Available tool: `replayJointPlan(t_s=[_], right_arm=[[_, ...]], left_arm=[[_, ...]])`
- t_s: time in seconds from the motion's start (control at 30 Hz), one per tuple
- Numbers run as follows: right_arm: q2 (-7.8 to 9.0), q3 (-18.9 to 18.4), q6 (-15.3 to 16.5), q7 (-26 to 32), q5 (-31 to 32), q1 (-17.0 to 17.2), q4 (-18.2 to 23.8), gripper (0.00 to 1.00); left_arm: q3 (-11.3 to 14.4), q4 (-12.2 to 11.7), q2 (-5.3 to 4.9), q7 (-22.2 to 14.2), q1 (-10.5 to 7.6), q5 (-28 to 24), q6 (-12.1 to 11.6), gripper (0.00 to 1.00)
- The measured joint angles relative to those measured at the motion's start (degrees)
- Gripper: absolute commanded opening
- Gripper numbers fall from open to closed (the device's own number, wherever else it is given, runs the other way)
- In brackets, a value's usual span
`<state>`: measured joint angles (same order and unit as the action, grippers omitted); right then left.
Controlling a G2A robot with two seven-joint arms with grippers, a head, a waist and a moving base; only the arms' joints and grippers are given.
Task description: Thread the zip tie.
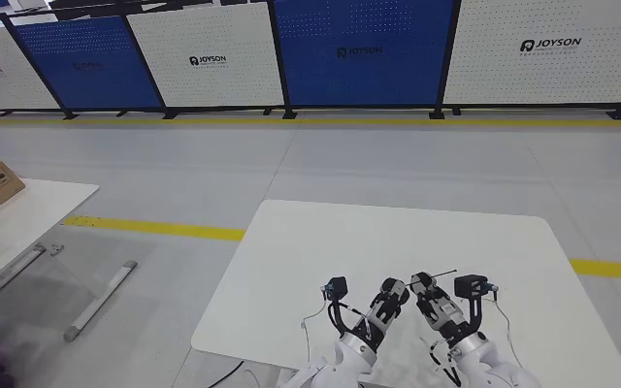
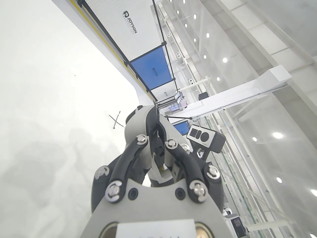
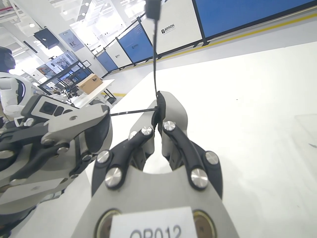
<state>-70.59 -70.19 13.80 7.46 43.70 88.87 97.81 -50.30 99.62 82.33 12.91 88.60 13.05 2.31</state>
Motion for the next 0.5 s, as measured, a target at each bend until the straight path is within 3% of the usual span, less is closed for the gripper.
replayJointPlan(t_s=[0.5], right_arm=[[-0.03, 0.3, -0.3, 0.7, 0.6, -0.3, 0.0, 0.0]], left_arm=[[0.0, 0.1, -0.01, 0.0, -0.12, -0.1, -0.5, 0.0]])
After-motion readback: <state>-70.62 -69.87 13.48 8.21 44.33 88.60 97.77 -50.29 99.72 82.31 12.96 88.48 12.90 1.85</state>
